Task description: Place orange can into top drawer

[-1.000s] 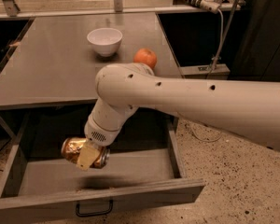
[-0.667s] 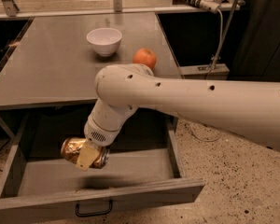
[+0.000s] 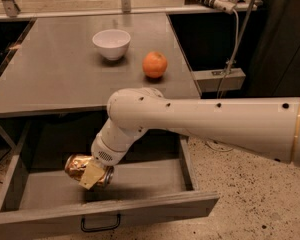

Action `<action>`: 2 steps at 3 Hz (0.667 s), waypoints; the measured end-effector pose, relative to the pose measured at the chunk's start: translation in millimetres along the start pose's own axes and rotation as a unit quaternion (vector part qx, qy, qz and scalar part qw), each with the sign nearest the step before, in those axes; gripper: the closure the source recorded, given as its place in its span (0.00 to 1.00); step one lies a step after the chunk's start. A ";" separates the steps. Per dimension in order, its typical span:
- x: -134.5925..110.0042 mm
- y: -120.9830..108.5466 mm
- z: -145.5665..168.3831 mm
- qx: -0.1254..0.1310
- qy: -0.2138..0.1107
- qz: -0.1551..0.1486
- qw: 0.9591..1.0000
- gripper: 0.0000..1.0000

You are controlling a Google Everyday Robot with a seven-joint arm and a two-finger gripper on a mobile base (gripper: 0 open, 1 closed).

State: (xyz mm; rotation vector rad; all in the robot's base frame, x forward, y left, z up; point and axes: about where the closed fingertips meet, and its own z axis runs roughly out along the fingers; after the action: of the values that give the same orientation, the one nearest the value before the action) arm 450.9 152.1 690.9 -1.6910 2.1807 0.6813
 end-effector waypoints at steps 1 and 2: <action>-5.0 -20.0 19.2 0.006 -0.006 -0.005 1.000 1.00; -9.0 -33.2 36.3 0.005 -0.008 -0.008 1.000 1.00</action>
Offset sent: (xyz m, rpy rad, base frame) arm 0.0498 0.0313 -0.0496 0.0197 -0.0251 0.0079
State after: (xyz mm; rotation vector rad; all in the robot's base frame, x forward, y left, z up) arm 483.4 172.4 658.7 -1.6916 2.1536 0.6754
